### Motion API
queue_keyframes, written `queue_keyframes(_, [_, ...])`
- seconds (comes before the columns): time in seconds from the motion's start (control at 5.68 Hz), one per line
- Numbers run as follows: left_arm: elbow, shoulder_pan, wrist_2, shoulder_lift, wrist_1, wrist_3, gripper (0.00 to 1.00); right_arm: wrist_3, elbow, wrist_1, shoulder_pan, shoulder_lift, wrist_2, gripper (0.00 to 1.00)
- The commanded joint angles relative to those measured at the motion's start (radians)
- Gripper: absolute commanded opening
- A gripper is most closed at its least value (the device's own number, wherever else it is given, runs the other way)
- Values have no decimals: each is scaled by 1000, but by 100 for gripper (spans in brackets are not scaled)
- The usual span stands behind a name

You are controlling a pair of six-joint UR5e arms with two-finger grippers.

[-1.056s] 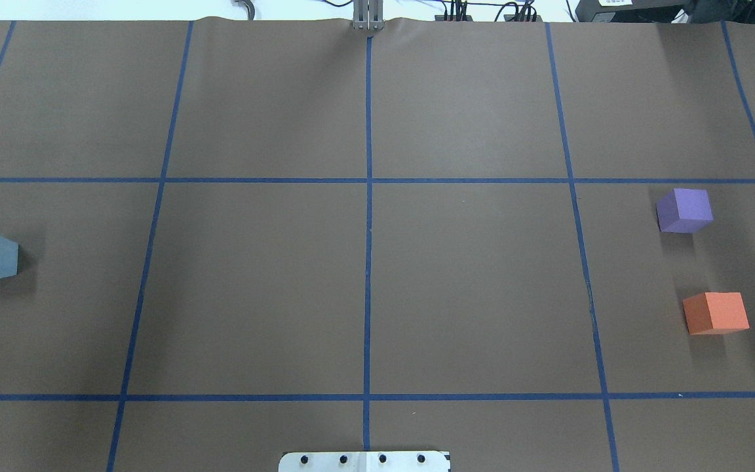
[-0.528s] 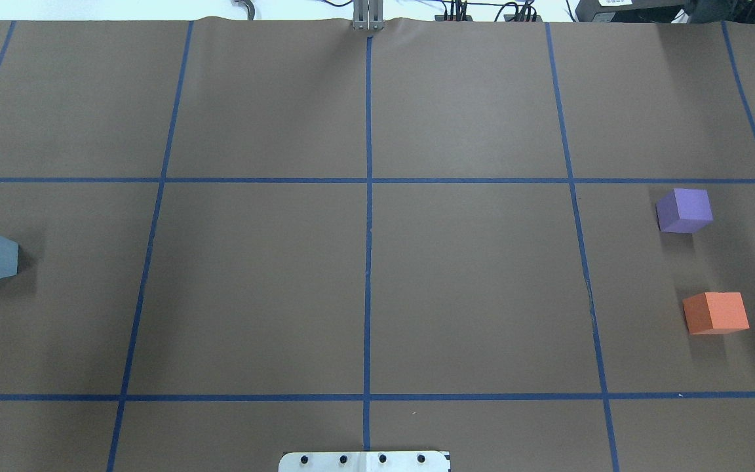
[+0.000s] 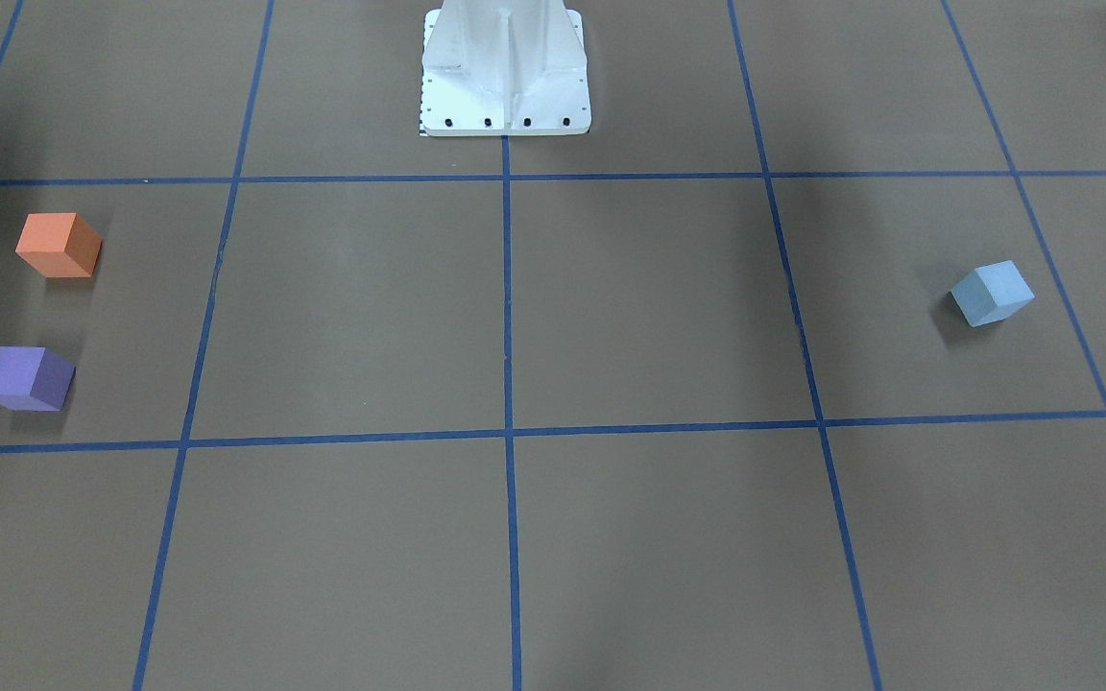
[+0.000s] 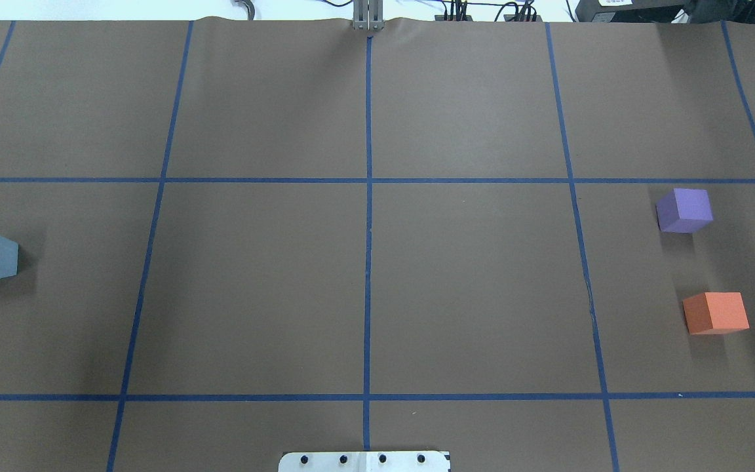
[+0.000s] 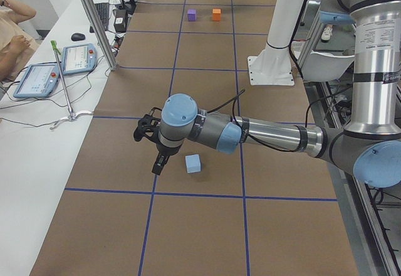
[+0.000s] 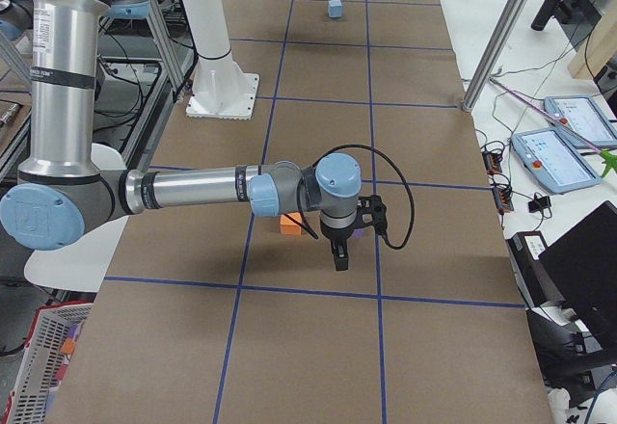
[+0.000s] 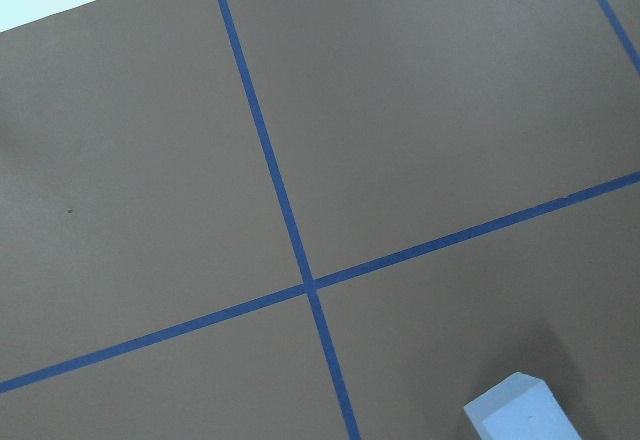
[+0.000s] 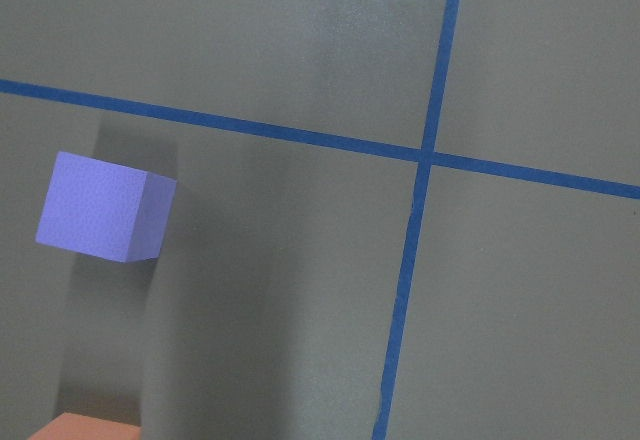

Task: Place blue block between orange and purple blocks

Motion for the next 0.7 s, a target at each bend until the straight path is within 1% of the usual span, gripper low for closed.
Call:
queue_keyframes(0.0, [46, 87, -1, 49, -105, -256, 100, 0, 1, 30, 0, -17, -1, 100])
queue_keyframes(0.18, [51, 171, 4, 102, -253, -492, 100, 3, -1, 51, 0, -26, -1, 100])
queue_keyframes(0.35, [55, 281, 59, 155, -446, -715, 100, 2, -2, 54, 0, -29, -1, 100])
queue_keyframes(0.53, [55, 448, 208, 186, -583, -920, 100, 1, -4, 56, 0, -30, -3, 100])
